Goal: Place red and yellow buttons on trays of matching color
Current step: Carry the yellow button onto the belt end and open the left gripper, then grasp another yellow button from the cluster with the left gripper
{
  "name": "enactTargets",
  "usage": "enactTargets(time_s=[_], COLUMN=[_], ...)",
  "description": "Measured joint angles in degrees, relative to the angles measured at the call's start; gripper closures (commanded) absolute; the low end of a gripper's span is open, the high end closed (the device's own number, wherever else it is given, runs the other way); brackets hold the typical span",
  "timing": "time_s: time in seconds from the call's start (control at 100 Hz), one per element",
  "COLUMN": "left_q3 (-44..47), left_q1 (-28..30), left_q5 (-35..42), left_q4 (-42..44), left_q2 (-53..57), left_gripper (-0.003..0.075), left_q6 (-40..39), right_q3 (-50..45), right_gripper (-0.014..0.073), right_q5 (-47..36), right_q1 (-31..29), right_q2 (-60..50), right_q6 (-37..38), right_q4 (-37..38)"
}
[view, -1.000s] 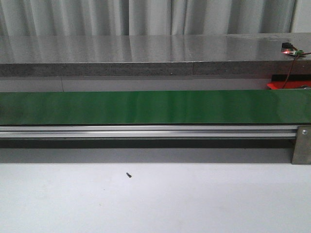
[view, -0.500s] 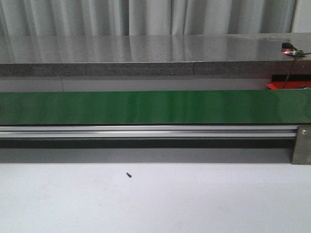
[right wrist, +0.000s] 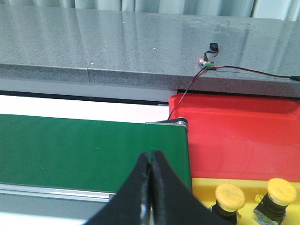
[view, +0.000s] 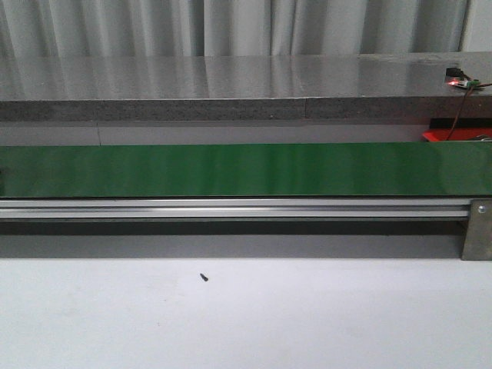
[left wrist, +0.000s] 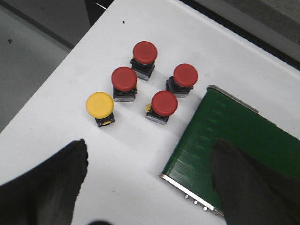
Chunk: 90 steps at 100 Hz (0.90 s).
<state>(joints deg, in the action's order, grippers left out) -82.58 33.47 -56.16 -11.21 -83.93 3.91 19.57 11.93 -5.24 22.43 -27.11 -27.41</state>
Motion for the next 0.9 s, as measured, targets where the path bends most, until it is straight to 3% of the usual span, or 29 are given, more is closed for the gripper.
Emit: enactTargets(time_s=[0.34,0.9], left_q3=[0.0,0.0], left_q1=[0.6,4.2], left_q5=[0.4,3.2], left_q4=[4.5,4.7], left_q2=[-8.2,-20.6], left_gripper=[0.0185,0.0185], left_q6=[-0.7,-1.5], right_q3=[0.0,0.0], right_gripper=[0.0662,0.0662], right_q5=[0.0,0.0], right_q1=[0.0,0.0], right_q2=[0.0,0.0], right_q6=[0.0,0.0], right_q4=[0.0,-0.1])
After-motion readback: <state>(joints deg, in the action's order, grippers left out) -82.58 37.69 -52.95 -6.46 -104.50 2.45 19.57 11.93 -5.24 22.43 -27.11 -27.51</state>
